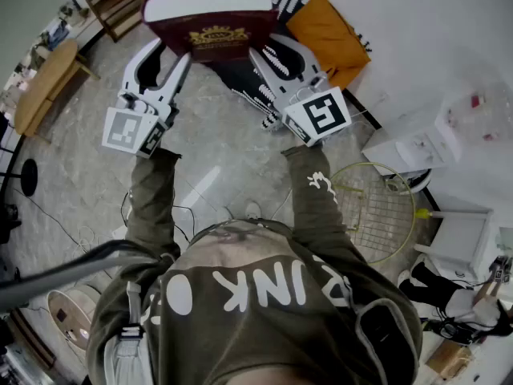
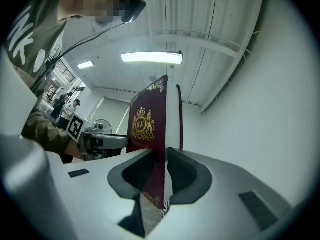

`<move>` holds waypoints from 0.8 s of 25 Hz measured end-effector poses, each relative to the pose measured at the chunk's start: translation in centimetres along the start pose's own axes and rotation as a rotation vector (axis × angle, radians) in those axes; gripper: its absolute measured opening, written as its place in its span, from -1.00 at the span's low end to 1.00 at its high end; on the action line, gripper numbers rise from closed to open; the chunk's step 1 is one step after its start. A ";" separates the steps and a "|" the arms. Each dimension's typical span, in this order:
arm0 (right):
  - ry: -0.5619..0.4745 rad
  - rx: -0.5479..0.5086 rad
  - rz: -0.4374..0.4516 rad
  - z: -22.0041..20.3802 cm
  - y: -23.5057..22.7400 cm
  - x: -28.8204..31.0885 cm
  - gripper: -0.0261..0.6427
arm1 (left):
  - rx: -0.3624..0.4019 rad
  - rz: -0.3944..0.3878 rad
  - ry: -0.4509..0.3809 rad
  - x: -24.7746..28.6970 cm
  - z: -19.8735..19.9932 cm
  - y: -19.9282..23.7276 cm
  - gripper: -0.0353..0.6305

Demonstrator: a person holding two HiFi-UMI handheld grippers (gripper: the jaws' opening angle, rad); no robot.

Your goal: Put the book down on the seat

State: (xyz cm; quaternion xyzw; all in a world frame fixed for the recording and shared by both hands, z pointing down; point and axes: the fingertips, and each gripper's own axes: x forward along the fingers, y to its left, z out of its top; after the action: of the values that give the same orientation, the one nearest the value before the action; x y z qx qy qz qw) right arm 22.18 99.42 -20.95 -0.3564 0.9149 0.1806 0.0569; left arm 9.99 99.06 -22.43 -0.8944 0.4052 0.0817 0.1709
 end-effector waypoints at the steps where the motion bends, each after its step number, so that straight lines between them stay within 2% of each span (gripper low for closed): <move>1: 0.001 -0.001 0.001 0.0 -0.1 0.0 -0.64 | 0.000 0.000 0.000 0.1 0.0 0.1 -0.33; 11: 0.018 0.016 0.034 -0.6 -0.3 0.2 -0.62 | -0.010 -0.002 0.026 0.5 -0.6 0.4 -0.32; 20: 0.047 0.058 0.060 -3.7 -1.0 -1.2 -0.62 | -0.044 0.016 0.096 1.1 -3.9 -1.1 -0.32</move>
State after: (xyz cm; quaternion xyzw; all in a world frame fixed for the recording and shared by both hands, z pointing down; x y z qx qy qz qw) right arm 23.88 98.11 -17.52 -0.3313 0.9312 0.1469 0.0402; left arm 11.62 97.50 -18.82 -0.8976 0.4181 0.0489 0.1310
